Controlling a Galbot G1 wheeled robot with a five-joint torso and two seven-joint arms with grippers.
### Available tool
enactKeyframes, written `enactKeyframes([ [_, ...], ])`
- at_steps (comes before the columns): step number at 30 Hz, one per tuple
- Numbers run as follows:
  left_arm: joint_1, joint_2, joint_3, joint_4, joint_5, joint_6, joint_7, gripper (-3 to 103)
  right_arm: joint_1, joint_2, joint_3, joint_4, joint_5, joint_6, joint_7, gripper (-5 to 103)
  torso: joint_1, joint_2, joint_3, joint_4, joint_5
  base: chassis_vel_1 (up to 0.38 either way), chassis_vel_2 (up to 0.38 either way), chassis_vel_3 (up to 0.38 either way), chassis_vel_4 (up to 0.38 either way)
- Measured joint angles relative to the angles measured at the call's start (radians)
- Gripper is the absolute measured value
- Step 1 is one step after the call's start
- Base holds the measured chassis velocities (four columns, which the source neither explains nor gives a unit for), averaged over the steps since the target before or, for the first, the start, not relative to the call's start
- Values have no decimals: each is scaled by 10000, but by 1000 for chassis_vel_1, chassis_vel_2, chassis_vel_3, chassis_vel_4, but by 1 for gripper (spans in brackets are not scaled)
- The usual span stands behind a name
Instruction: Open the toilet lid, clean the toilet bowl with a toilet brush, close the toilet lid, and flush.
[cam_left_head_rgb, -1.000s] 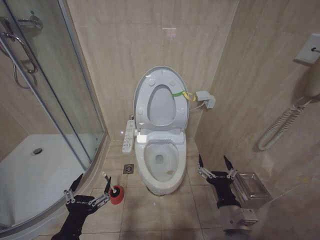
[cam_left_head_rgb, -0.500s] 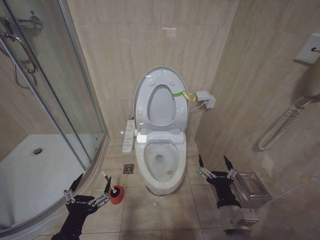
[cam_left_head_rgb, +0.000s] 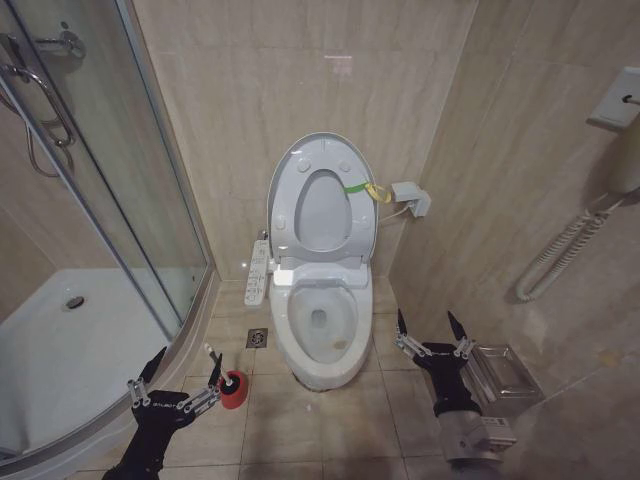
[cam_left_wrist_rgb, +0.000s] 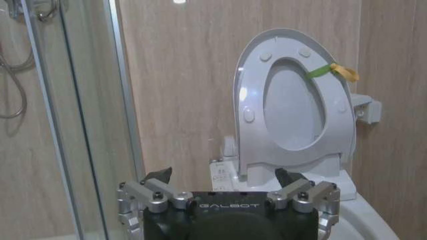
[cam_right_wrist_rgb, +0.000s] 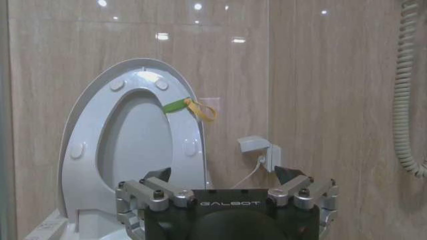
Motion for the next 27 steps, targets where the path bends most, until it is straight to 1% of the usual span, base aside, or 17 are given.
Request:
enactKeyframes([
  [27,0,0,0,0,0,0,0,100,0,0,1,0,0,0,0,100,0,0,0,0,0,0,0,0,0],
])
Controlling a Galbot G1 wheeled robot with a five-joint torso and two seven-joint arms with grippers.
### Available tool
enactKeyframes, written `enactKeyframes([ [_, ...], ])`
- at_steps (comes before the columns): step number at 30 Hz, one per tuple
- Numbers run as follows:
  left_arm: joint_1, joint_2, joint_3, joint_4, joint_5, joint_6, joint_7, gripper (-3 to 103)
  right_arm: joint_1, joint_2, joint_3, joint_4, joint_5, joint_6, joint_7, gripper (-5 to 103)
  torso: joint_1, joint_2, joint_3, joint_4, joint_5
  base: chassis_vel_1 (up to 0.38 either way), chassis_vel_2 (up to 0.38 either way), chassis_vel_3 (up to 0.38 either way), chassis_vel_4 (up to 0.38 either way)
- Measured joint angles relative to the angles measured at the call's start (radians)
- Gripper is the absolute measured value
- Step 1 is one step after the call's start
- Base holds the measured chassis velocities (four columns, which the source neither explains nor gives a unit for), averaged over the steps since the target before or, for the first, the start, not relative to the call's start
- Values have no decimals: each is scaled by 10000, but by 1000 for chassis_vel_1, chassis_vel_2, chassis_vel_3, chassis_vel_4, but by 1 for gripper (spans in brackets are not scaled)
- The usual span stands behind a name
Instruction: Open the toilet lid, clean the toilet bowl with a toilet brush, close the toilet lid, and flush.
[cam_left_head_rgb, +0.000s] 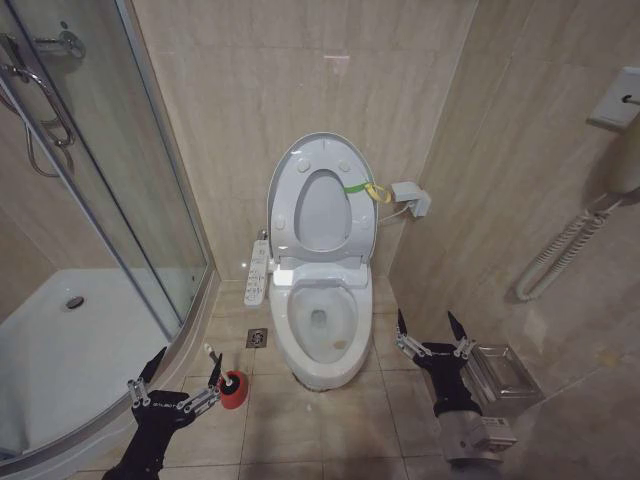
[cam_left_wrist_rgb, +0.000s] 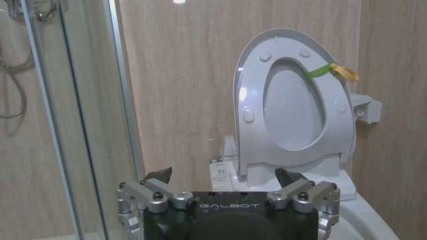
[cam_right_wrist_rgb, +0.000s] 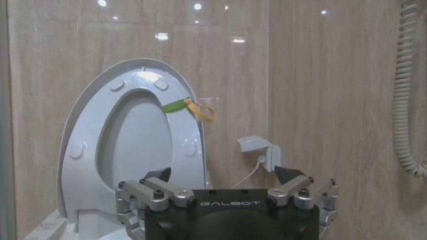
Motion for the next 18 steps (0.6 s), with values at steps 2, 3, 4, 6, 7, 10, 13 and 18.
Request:
enactKeyframes([
  [2,0,0,0,0,0,0,0,100,0,0,0,0,0,0,0,100,0,0,0,0,0,0,0,0,0],
  [3,0,0,0,0,0,0,0,100,0,0,0,0,0,0,0,100,0,0,0,0,0,0,0,0,0],
  [4,0,0,0,0,0,0,0,100,0,0,0,0,0,0,0,100,0,0,0,0,0,0,0,0,0],
  [6,0,0,0,0,0,0,0,100,0,0,0,0,0,0,0,100,0,0,0,0,0,0,0,0,0],
  [7,0,0,0,0,0,0,0,100,0,0,0,0,0,0,0,100,0,0,0,0,0,0,0,0,0],
  [10,0,0,0,0,0,0,0,100,0,0,0,0,-1,0,0,100,0,0,0,0,0,0,0,0,0],
  [13,0,0,0,0,0,0,0,100,0,0,0,0,0,0,0,100,0,0,0,0,0,0,0,0,0],
  [18,0,-1,0,0,0,0,0,100,0,0,0,-1,0,0,0,100,0,0,0,0,0,0,0,0,0],
])
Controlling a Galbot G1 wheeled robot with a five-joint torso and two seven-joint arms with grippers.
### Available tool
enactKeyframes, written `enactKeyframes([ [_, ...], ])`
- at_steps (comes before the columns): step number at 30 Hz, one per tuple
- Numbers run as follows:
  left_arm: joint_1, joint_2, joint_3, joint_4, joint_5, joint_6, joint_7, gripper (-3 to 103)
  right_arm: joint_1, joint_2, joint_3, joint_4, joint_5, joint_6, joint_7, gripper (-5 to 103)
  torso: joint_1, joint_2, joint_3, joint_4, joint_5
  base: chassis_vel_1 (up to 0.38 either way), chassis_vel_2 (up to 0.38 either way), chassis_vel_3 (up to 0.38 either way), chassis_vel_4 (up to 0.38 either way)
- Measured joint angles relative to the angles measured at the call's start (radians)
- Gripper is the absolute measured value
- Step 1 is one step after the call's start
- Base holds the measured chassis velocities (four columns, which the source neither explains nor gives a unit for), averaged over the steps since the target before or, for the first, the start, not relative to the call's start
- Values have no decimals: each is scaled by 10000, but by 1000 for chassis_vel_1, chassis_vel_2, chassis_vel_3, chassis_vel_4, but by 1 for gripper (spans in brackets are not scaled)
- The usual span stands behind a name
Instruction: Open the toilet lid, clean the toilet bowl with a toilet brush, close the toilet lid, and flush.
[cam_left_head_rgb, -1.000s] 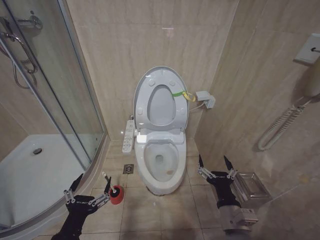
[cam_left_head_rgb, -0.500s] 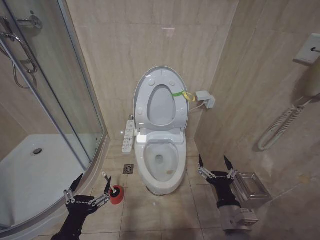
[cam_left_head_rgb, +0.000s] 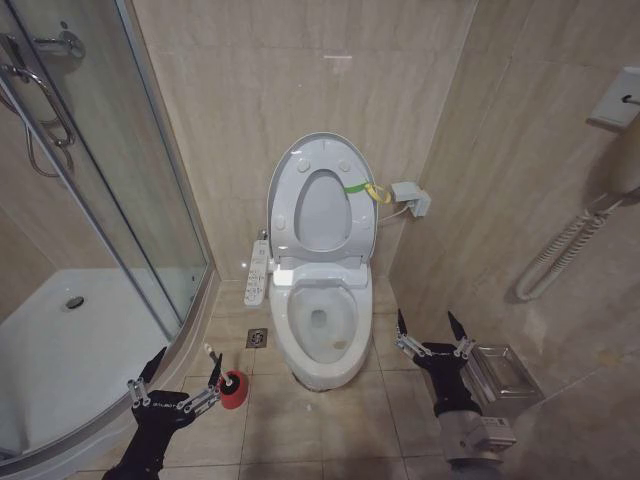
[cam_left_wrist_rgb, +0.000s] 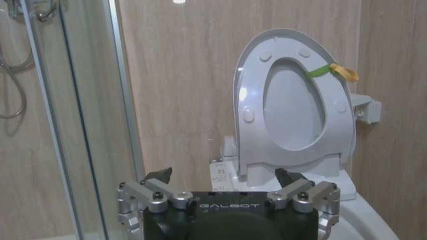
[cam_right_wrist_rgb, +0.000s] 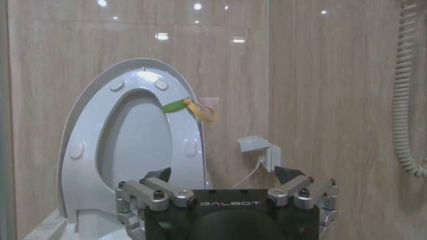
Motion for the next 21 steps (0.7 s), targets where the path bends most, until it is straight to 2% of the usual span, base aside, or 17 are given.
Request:
enactKeyframes([
  [21,0,1,0,0,0,0,0,100,0,0,0,0,0,0,0,100,0,0,0,0,0,0,0,0,0],
])
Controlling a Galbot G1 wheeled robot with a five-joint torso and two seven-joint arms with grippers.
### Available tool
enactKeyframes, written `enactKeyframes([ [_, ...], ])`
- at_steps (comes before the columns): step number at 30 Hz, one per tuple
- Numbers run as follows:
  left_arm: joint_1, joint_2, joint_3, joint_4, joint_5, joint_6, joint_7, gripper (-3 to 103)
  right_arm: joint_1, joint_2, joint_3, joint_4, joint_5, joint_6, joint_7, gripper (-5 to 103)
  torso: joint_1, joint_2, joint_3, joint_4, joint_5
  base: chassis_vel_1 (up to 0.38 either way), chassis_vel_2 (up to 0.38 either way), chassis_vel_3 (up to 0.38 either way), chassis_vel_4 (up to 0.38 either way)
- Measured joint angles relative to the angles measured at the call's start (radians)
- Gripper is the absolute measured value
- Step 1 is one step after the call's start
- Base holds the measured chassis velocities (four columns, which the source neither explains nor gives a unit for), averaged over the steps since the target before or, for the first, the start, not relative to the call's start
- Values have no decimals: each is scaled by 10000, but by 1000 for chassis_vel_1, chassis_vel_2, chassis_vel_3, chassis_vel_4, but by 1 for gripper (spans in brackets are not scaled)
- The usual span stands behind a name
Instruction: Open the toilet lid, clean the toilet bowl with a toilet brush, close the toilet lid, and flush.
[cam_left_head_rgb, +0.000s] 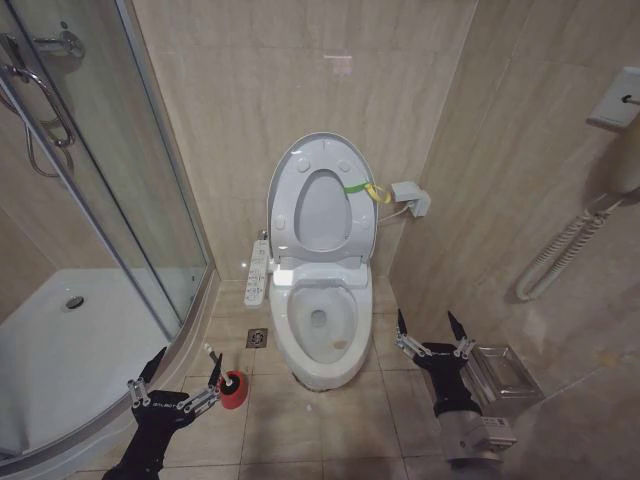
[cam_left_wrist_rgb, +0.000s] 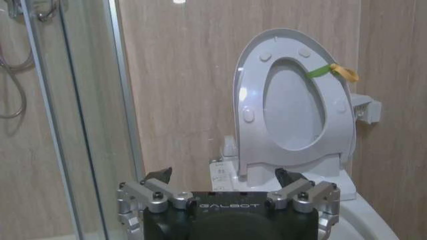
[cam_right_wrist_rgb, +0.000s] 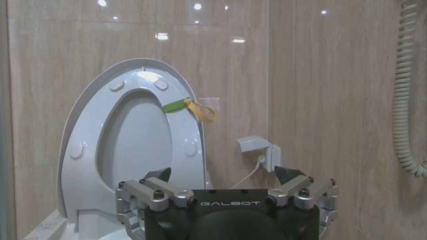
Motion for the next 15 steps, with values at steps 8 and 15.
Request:
enactKeyframes([
  [8,0,0,0,0,0,0,0,100,0,0,1,0,0,0,0,100,0,0,0,0,0,0,0,0,0],
  [15,0,0,0,-1,0,0,0,100,0,0,1,0,0,0,0,100,0,0,0,0,0,0,0,0,0],
])
